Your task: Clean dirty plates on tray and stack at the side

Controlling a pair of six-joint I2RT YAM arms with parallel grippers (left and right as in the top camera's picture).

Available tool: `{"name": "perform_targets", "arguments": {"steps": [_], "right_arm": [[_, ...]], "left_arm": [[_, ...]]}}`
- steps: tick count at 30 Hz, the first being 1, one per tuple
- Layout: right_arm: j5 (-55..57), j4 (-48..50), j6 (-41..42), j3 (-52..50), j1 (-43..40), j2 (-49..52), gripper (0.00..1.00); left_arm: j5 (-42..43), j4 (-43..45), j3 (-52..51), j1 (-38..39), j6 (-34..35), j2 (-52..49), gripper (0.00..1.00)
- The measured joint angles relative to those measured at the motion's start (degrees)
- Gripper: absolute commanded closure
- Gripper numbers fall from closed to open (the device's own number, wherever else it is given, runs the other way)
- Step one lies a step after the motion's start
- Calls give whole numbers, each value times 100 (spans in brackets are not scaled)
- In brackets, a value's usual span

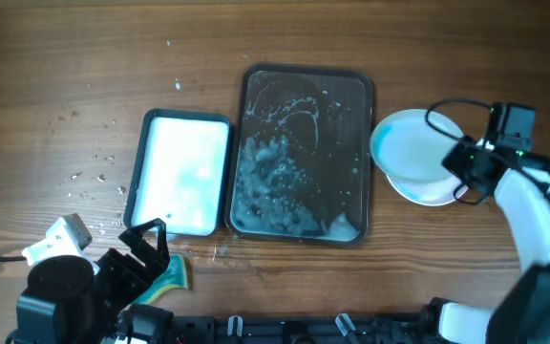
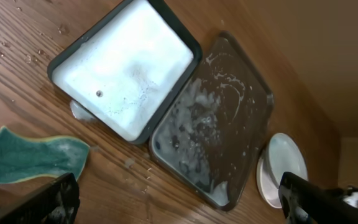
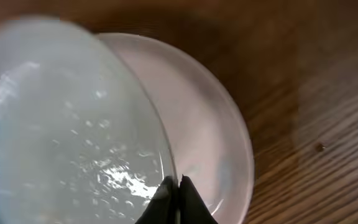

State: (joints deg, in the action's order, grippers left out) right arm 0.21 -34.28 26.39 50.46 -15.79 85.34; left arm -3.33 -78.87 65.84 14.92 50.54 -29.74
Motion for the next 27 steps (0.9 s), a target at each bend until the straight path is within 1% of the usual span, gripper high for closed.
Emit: {"name": "perform_targets", "arguments": {"steps": [1, 3, 4, 5, 6, 7, 10, 11, 12, 14, 16, 18, 19, 22, 24, 26, 27], "right_arm": [[-31, 4, 17, 0, -214, 249, 51], [-63, -199, -15, -7, -420, 350, 50], [-162, -400, -52, -7, -466, 295, 43], [-334, -518, -120, -7, -479, 197, 33], [-501, -562, -153, -7, -479, 114, 13], [-1163, -627, -385, -4, -459, -289, 0], [-2850, -634, -673, 52, -87, -1620, 0], [-3303, -643, -798, 103, 184, -2140, 0], [-3864, -702, -1029, 175, 656, -2857, 0], [-4323, -953, -1213, 208, 1370, -3692, 0], [-4524, -1163, -1213, 210, 1829, -4242, 0], [-4618, -1329, -680, 210, 2072, -4607, 0], [-4649, -1335, -284, 210, 2092, -4721, 0], [-4669, -1355, 833, 210, 2092, -4736, 0], [-4599, -1523, 1139, 210, 2103, -4732, 0], [-3930, -1515, 1169, 144, 2162, -4852, 0], [-3309, -1255, 1005, -66, 2173, -5152, 0]], "left_arm": [[0, 0, 0, 0, 0, 0, 0], [0, 0, 0, 0, -2, 0, 0], [0, -2, 0, 0, -2, 0, 0], [0, 2, 0, 0, -2, 0, 0], [0, 2, 0, 0, 0, 0, 0], [0, -2, 0, 0, 0, 0, 0], [0, 0, 0, 0, 0, 0, 0], [0, 0, 0, 0, 0, 0, 0], [0, 0, 0, 0, -2, 0, 0], [2, -4, 0, 0, 0, -2, 0], [0, -2, 0, 0, 0, -2, 0], [0, 0, 0, 0, -2, -2, 0], [0, 0, 0, 0, 0, -2, 0], [0, 0, 0, 0, -2, -2, 0], [0, 0, 0, 0, 0, -2, 0], [0, 0, 0, 0, 0, -2, 0], [0, 0, 0, 0, 0, -2, 0]]}}
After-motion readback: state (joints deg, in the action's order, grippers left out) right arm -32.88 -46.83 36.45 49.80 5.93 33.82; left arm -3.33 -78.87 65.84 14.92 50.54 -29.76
